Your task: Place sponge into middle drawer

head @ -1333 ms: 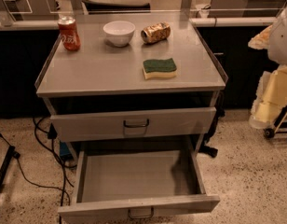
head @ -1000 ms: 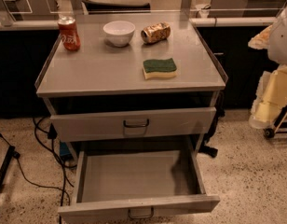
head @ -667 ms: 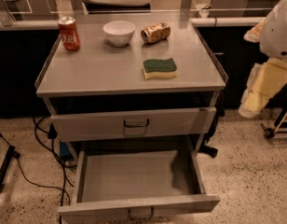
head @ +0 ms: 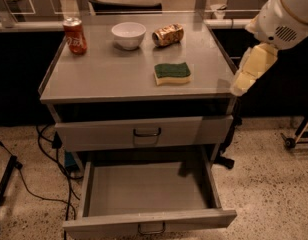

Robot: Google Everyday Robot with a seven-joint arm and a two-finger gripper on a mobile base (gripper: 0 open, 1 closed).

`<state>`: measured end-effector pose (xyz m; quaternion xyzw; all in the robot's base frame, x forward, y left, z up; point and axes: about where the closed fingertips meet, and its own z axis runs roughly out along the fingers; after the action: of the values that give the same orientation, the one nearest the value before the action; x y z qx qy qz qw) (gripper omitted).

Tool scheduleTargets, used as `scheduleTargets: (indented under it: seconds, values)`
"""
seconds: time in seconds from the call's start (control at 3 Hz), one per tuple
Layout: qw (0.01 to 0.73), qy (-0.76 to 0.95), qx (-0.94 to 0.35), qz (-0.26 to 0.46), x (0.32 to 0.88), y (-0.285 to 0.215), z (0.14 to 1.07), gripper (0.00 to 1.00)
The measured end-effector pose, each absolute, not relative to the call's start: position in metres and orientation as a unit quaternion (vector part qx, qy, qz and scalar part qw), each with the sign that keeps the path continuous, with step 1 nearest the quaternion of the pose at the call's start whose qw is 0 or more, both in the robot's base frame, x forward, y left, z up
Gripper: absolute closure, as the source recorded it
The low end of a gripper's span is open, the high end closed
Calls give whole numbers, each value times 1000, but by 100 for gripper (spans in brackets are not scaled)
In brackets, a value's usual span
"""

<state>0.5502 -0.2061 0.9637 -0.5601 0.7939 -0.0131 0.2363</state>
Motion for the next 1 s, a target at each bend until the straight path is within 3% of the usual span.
scheduleTargets:
  seconds: [0.67, 1.0]
  values:
    - [308, 773, -550, 64, 660, -170, 952, 0]
    - [308, 773, -550, 64, 660, -170, 952, 0]
